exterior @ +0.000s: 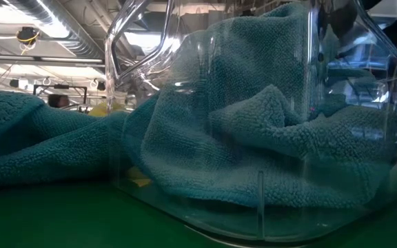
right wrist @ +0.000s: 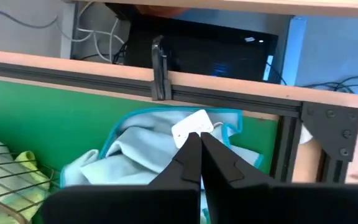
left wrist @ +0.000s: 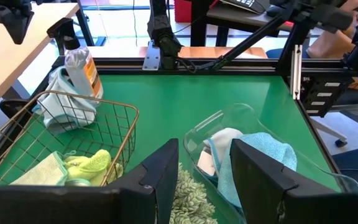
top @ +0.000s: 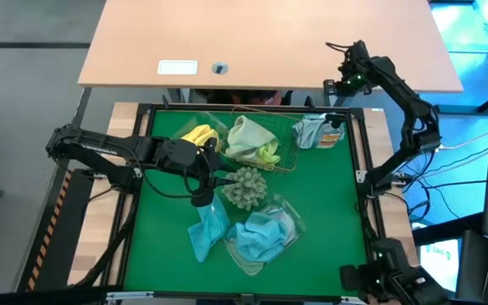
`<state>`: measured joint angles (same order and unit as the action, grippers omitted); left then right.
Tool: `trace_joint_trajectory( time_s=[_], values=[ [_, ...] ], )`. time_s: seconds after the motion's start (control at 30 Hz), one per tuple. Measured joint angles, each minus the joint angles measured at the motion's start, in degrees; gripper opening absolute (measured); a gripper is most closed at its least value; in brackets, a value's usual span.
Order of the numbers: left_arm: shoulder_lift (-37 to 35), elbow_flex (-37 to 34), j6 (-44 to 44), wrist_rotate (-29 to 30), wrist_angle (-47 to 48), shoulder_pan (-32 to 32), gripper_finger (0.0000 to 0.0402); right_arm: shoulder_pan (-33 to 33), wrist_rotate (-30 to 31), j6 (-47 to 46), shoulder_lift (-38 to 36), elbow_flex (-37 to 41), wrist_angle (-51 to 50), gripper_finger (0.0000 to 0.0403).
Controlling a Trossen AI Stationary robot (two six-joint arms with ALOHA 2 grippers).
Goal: Sort microfiber towel by color & place in baskets
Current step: Put the light blue microfiber towel into the bottom transparent bin
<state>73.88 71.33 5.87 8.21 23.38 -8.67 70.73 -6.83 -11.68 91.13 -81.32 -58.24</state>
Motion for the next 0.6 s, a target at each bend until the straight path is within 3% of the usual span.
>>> trace_joint_trajectory(
  time_s=[0.2,0.6],
  values=[
    [0.0,0.0,0.0,-0.4,0.0,0.0,0.014,-4.6,-3.3,-2.7,0.2,0.7,0.9,0.0001],
    [0.0,0.0,0.0,-0.4,0.0,0.0,0.014,-10.8,-0.3,0.0,6.3,0.9,1.0,0.0001]
  ],
)
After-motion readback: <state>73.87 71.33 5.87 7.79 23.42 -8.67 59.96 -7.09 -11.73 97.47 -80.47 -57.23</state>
